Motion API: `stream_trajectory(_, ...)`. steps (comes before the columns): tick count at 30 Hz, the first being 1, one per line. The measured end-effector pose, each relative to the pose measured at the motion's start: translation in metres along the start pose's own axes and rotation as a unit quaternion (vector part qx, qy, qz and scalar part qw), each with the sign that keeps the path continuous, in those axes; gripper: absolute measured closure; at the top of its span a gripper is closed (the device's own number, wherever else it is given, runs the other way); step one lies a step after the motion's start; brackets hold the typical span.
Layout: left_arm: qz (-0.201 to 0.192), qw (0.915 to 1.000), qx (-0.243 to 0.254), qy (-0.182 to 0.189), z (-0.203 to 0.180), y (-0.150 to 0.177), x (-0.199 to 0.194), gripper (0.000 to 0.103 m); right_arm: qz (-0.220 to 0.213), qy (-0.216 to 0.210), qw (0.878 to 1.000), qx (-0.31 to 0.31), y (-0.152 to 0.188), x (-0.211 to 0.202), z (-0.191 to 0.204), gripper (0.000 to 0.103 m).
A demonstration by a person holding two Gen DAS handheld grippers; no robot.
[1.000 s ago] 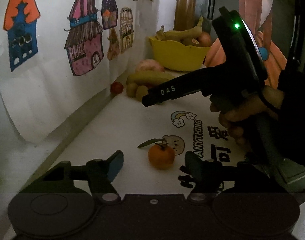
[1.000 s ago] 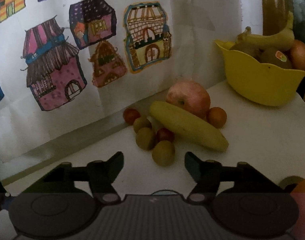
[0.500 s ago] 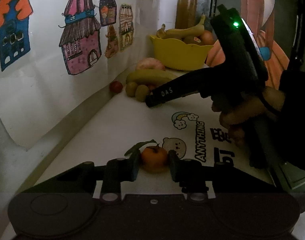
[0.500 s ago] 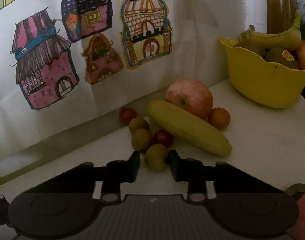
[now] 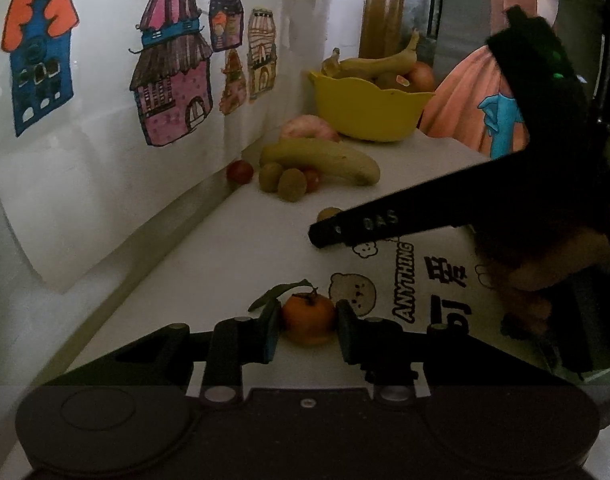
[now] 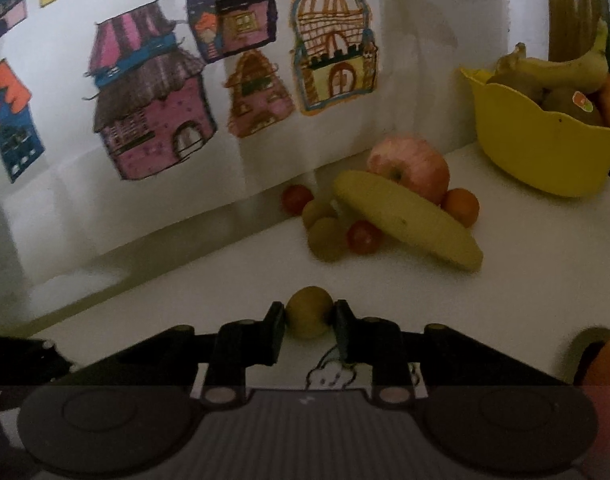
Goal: Organize fruits
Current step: 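Carry the tangerine in the left tool while the right tool carries the kiwi to the tray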
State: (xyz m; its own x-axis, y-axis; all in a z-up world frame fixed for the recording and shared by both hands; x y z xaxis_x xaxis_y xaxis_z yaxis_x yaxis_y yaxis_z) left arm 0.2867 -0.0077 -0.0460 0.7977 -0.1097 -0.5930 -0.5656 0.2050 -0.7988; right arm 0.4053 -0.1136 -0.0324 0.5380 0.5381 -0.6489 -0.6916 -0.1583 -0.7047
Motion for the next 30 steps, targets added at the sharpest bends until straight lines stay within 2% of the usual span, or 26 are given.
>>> stream_trajectory(7,-0.004,1.0000,-0.006,0.005,-0.003,-0.004,-0.008,0.072,0.000,-0.016,1.000,0.019,0.016,-0.022,-0.001,0.073)
stream_trajectory(15,-0.030,0.9993,0.012,0.021,-0.027,-0.027,-0.016,0.072,-0.032,-0.015,0.999,0.042,0.030,-0.070,-0.014,0.073)
stream_trajectory(22,-0.057,0.9965,0.036,0.049,-0.068,-0.054,-0.010,0.072,-0.076,0.027,0.995,0.052,0.033,-0.129,-0.046,0.073)
stream_trajectory(30,-0.077,0.9915,0.066,0.082,-0.124,-0.080,0.009,0.072,-0.116,0.093,0.985,0.082,0.044,-0.180,-0.104,0.073)
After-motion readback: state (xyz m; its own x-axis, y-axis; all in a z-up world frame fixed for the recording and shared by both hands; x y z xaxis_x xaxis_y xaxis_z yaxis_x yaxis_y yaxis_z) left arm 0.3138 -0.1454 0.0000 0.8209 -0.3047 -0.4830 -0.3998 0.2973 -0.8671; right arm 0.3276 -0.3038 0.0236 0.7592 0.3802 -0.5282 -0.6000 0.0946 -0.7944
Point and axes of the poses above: each gripper's, at about its wrist camera, not at the fingertips, and x roughly the way its jaws point, z to its left, y to its underside, the point moved 3 cm from there along x, roughly the way its jaws point, and after that the axes turned 13 degrees about x, right-handed, at the moved point
